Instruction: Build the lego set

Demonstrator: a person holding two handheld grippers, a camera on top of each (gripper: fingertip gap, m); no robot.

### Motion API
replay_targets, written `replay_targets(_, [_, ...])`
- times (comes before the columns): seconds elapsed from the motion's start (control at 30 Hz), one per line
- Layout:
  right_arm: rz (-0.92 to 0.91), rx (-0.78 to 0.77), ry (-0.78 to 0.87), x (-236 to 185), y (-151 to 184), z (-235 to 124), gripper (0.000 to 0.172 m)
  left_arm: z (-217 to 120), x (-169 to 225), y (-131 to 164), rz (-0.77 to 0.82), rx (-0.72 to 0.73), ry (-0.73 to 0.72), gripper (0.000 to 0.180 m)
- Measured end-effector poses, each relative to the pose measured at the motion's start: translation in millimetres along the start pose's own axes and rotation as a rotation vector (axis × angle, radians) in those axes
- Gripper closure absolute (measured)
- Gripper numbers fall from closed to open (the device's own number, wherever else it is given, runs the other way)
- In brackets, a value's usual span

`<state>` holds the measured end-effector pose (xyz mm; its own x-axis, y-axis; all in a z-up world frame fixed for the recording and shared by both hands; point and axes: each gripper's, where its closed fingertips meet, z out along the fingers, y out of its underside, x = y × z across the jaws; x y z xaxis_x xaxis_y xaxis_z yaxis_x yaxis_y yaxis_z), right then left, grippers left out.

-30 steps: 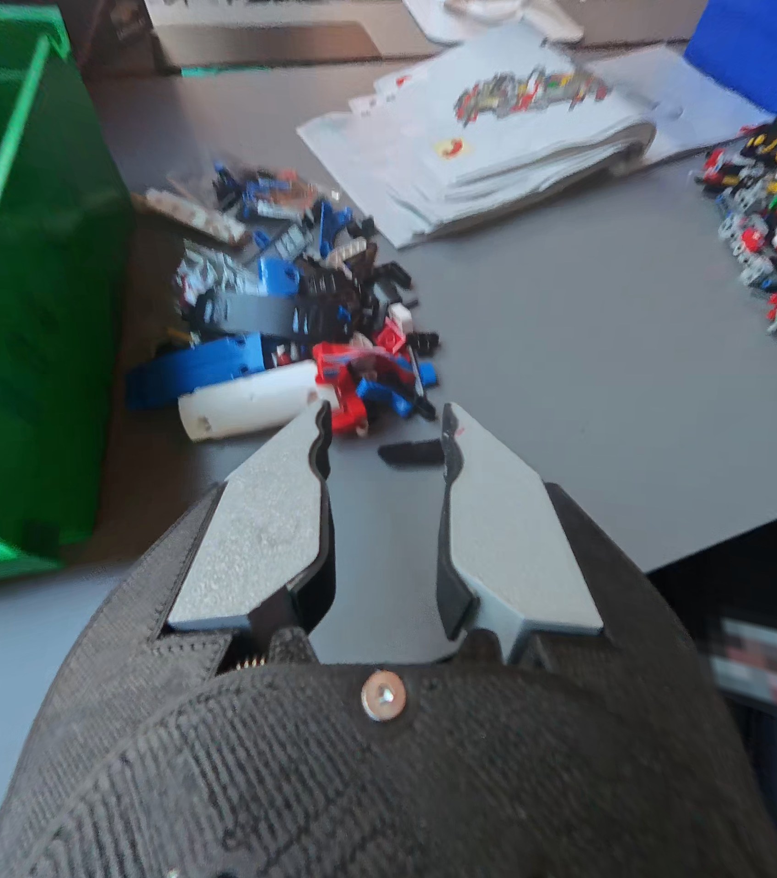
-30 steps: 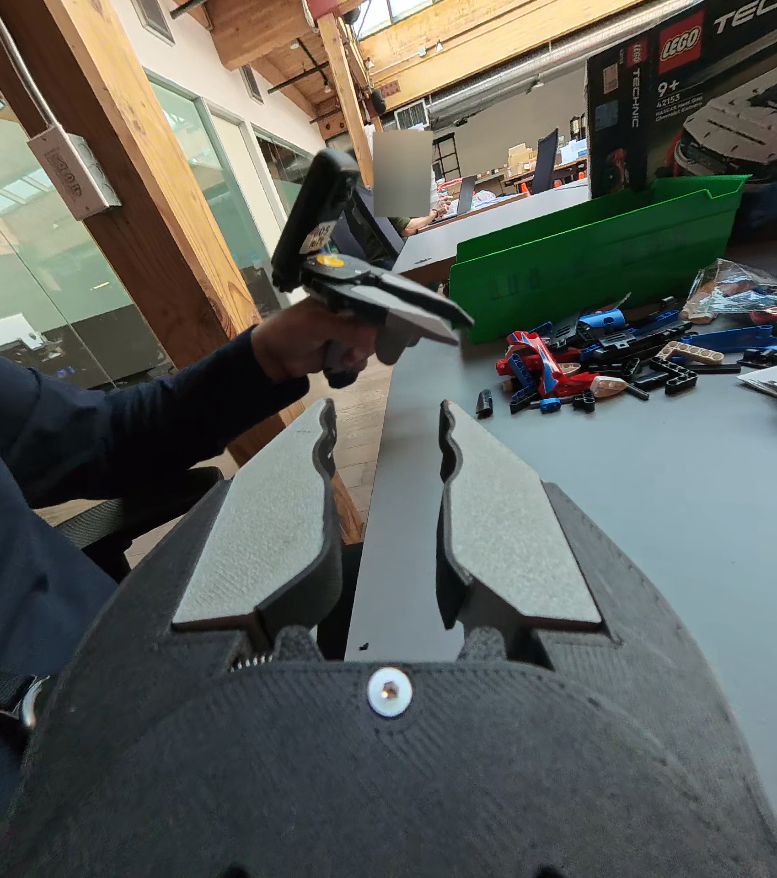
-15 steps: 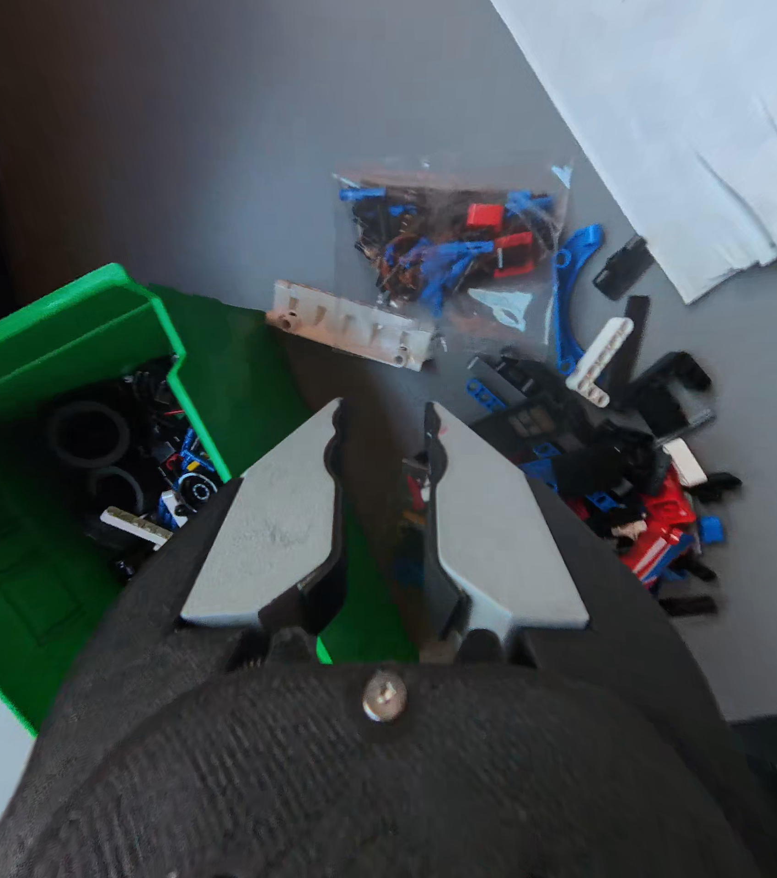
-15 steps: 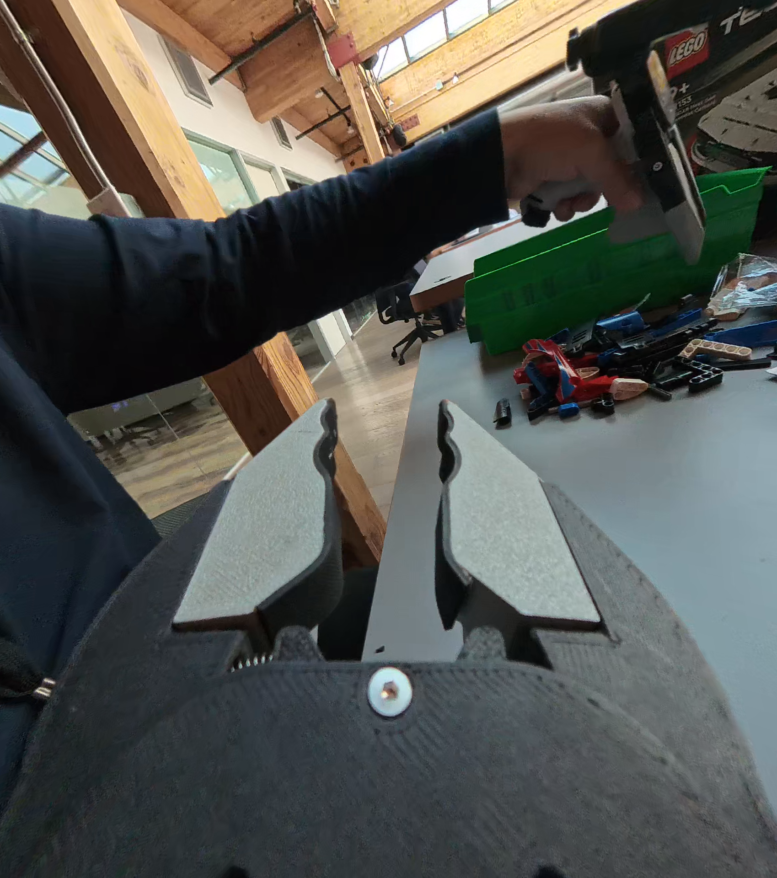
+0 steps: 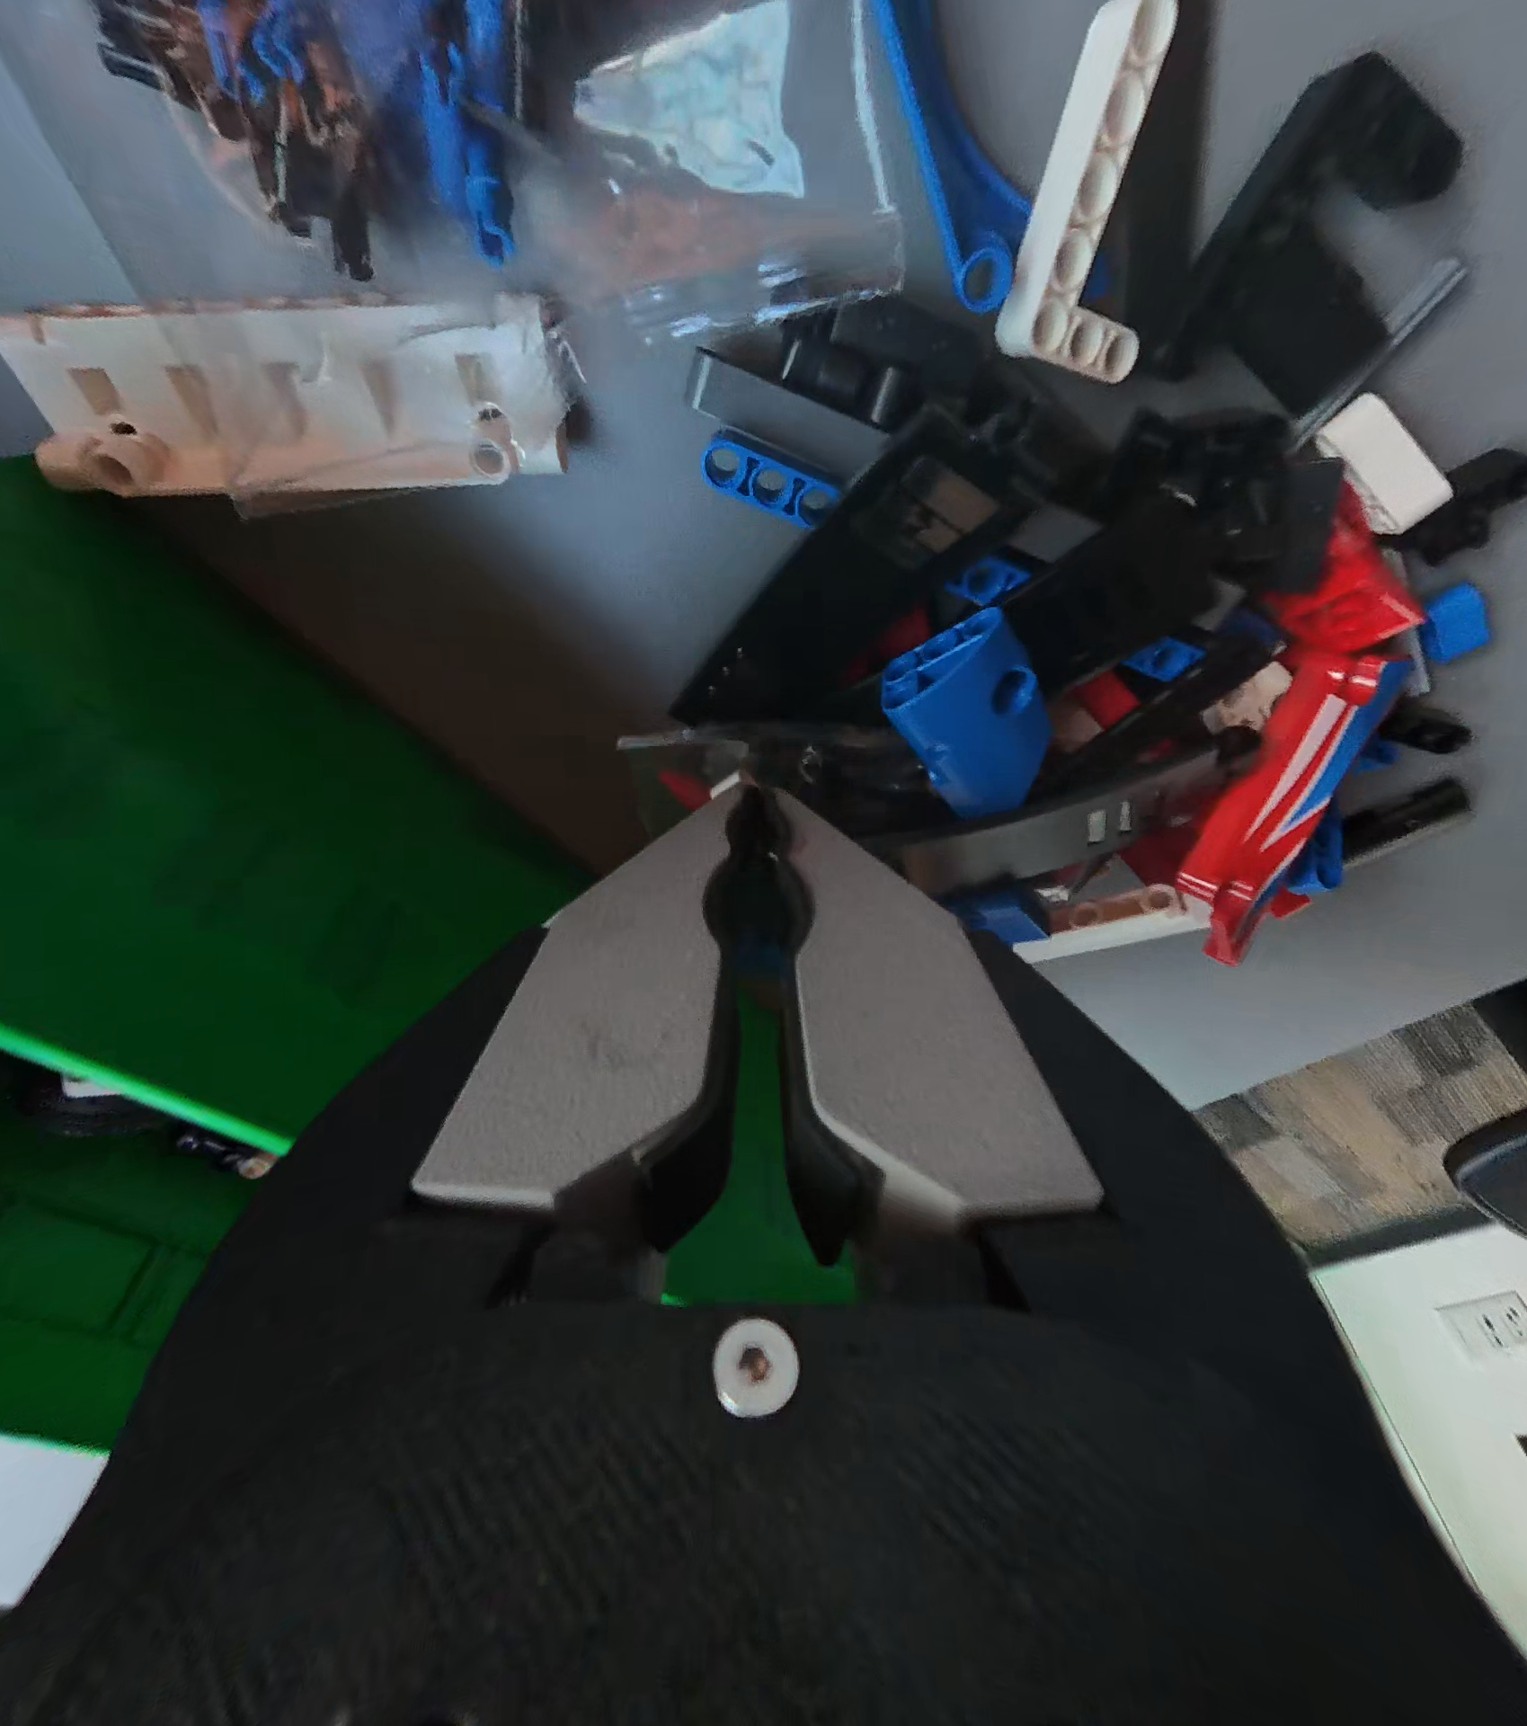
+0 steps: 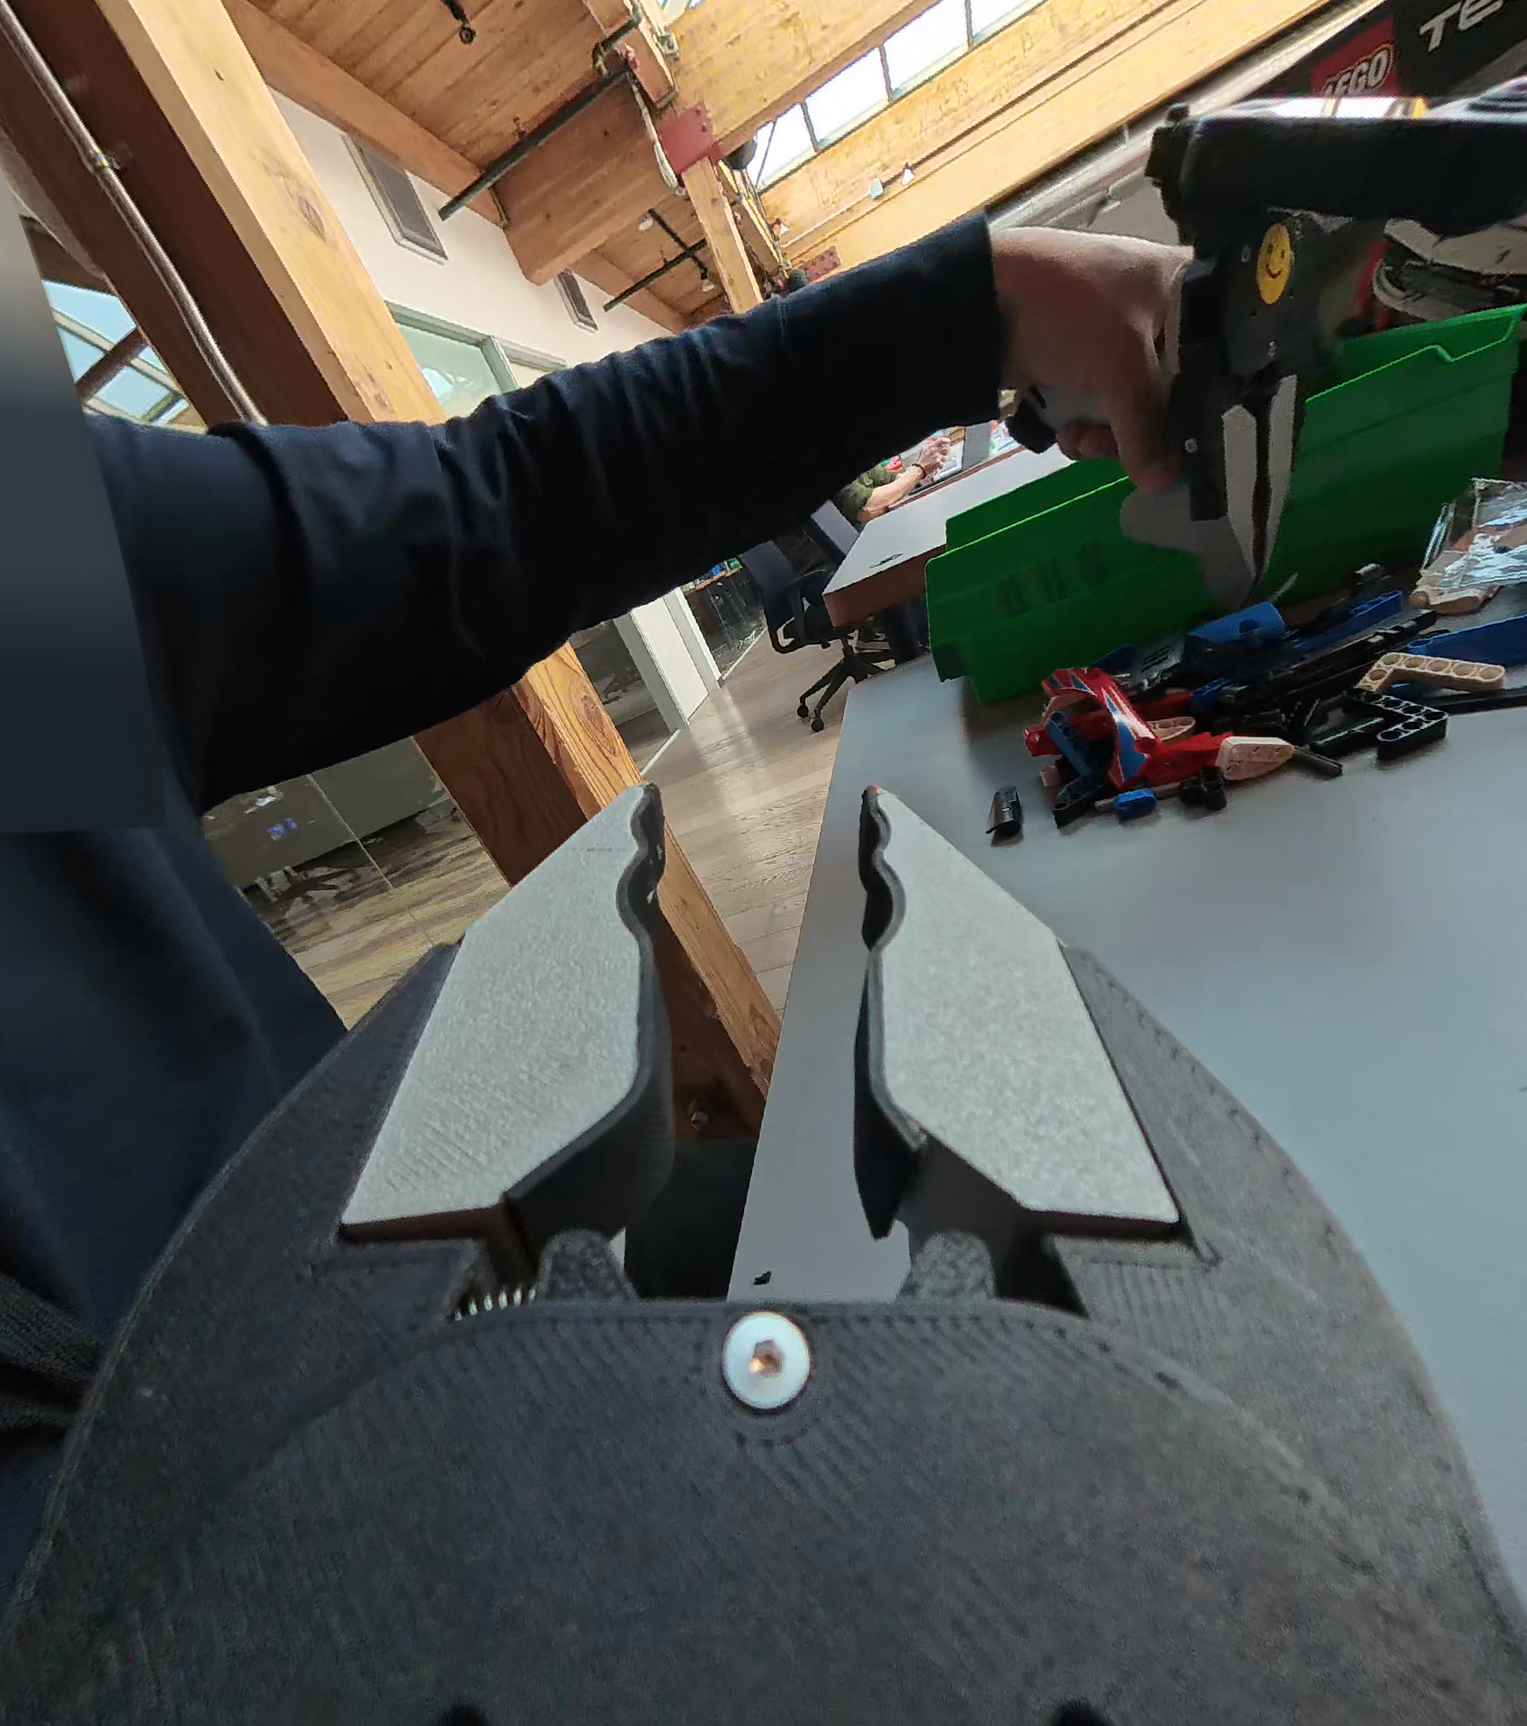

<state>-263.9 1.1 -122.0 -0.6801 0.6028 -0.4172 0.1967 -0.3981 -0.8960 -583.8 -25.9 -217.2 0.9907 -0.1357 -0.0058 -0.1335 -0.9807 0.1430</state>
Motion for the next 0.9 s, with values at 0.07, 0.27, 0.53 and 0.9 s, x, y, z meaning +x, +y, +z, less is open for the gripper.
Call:
replay_targets(0.07, [0.004,-0.001,-0.002,0.0,0.1,0.2,0.132,-7.3,0.5,-4.5,-0.013,0.062,-0.002,0.180])
replay_targets(0.27, [-0.008,-0.020,-0.007,-1.8,2.8,2.8,0.132,-11.5,-10.3,-12.5,-0.112,0.121,0.034,0.140])
replay_targets(0.53, [-0.008,-0.027,-0.021,-3.9,3.9,4.4,0.133,-1.5,-1.2,-14.8,-0.132,0.003,0.039,0.128])
replay_targets(0.9, [-0.008,-0.009,-0.022,-4.6,1.8,2.0,0.134,0.5,9.0,6.2,-0.116,-0.112,0.101,0.180])
